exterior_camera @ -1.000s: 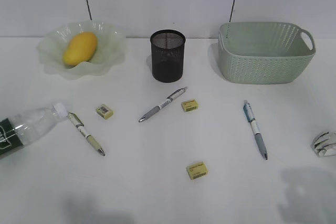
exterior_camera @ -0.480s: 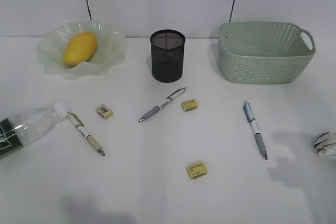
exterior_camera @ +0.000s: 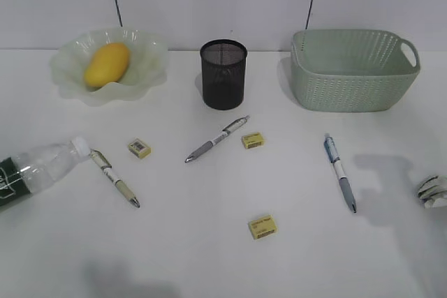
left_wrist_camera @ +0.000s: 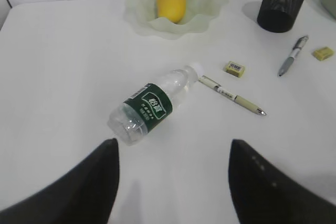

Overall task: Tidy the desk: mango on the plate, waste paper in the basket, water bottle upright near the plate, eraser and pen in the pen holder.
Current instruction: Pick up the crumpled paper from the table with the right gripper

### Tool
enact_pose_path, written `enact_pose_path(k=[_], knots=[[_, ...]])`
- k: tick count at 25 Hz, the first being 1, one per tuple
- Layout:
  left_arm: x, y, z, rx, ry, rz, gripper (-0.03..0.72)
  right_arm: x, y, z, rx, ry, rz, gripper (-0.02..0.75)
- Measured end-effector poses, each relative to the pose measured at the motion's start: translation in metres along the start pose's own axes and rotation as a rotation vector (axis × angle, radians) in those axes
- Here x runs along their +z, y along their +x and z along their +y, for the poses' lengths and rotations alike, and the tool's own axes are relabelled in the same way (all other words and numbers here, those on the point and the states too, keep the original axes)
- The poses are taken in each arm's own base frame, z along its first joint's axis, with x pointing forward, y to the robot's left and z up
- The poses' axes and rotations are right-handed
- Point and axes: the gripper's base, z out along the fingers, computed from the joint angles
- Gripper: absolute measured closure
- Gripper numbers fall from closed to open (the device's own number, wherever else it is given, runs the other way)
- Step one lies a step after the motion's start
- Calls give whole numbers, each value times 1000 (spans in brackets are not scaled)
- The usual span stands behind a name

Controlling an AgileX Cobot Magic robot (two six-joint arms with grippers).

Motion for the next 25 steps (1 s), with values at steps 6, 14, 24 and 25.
enact_pose_path(k=[6, 14, 24, 25], knots=[[0, 0, 0, -26, -54, -2, 190, 9, -6, 0, 3, 3, 2, 154], [0, 0, -1, -33, -69, -3, 190, 9, -7, -1, -3, 8, -12, 154], [0, 0, -1, -33, -69, -3, 190, 27, -35, -5, -30, 70, 106, 154], [0, 0, -1, -33, -69, -3, 190, 32, -39, -5, -31, 74, 124, 154]])
